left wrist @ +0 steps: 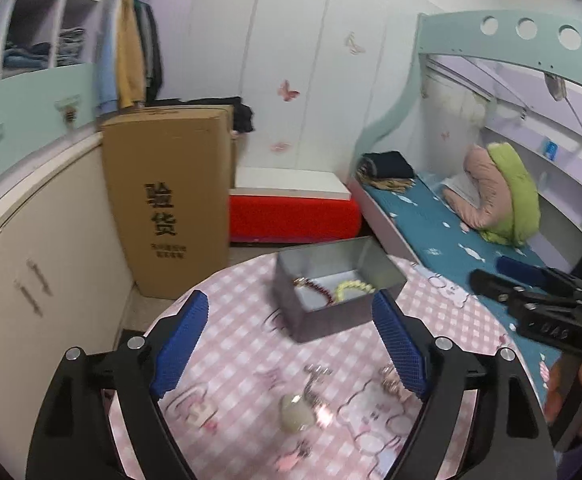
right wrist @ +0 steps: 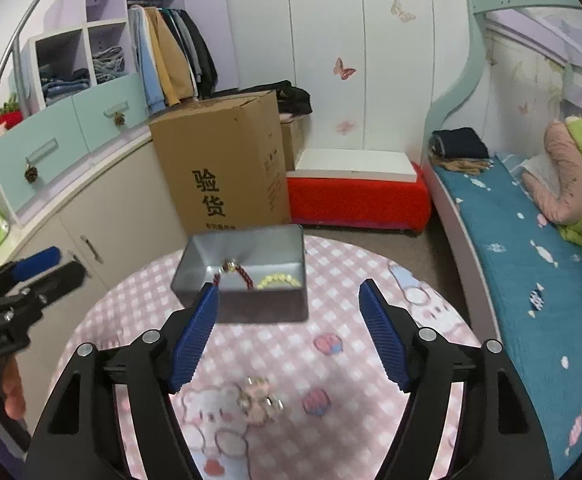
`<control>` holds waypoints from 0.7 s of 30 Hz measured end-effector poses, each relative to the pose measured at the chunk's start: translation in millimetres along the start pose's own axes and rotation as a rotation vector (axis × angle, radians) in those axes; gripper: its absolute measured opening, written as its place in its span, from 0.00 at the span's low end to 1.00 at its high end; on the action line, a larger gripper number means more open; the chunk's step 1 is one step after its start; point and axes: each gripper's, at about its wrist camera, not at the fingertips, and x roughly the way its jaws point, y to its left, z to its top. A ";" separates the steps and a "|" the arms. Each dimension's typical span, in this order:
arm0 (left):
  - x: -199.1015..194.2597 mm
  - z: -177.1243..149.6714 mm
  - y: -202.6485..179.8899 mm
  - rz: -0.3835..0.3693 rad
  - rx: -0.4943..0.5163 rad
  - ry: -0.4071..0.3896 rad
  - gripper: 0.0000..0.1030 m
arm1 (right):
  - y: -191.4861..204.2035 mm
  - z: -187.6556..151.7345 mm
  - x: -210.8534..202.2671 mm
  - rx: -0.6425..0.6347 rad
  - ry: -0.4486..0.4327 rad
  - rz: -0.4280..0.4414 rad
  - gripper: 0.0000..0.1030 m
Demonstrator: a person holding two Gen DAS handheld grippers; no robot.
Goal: Organize jewelry
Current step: 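Move the left tool back to the table and grasp a pink charm earring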
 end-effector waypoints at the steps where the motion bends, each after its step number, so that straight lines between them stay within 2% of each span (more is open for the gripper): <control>1: -3.0 -5.9 2.0 0.007 -0.005 0.003 0.79 | 1.6 -4.2 -1.9 -0.004 0.003 -0.009 0.69; 5: -7.0 -35.3 3.5 0.016 0.010 0.049 0.79 | -1.6 -27.9 -6.4 0.006 0.037 -0.017 0.72; 10: 5.5 -75.9 4.4 -0.014 0.002 0.157 0.79 | 1.3 -56.2 4.6 0.019 0.106 -0.016 0.72; 15: 18.1 -102.3 2.2 -0.016 0.009 0.227 0.79 | 2.4 -82.1 17.6 0.030 0.172 -0.023 0.72; 21: 28.3 -118.7 1.7 0.018 0.048 0.267 0.79 | 6.1 -101.5 28.4 0.033 0.222 -0.024 0.72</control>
